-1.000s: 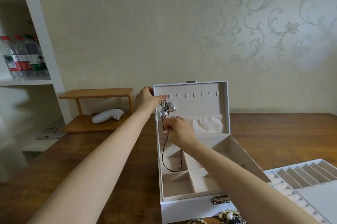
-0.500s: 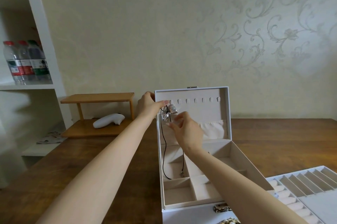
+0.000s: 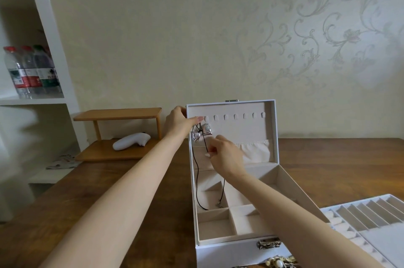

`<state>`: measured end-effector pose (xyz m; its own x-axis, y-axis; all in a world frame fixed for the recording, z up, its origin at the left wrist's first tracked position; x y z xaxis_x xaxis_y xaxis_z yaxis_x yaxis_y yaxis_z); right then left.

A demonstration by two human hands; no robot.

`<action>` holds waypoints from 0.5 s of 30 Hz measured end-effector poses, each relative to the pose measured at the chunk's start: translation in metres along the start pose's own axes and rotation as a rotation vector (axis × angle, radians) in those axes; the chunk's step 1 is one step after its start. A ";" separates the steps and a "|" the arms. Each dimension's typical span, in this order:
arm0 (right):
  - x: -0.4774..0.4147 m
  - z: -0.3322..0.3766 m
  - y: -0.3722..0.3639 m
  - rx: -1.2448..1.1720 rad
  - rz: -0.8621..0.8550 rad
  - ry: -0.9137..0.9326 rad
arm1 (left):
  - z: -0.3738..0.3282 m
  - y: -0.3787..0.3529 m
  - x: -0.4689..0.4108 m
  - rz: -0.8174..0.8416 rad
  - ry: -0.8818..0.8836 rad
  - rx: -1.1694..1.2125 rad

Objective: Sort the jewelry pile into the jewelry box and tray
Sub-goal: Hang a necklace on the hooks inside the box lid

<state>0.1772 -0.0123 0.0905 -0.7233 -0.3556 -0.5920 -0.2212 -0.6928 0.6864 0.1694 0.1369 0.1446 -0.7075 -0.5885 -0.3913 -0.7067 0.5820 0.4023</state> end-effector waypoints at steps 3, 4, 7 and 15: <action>0.000 0.003 -0.002 0.024 0.042 0.030 | 0.000 0.000 0.000 0.002 0.005 0.007; 0.001 0.004 -0.003 0.021 0.053 0.033 | 0.000 -0.001 0.000 0.005 0.005 0.010; 0.002 0.007 -0.007 0.025 0.082 0.036 | 0.001 -0.003 0.000 0.029 0.008 0.021; 0.008 0.007 -0.015 -0.023 0.071 0.010 | 0.008 -0.012 0.004 0.138 0.031 0.003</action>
<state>0.1700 0.0001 0.0781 -0.7302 -0.4100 -0.5465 -0.1545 -0.6800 0.7167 0.1749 0.1319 0.1310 -0.7974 -0.5197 -0.3066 -0.6027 0.6601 0.4485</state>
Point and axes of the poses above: each hand's wrist, its own x-axis away from the middle knuckle, its own y-axis out of the back of the hand, z = x × y, the point moved 10 cm from there along -x, towards the middle knuckle, and after that the axes turned 4 degrees about -z, right-handed, at the moved point
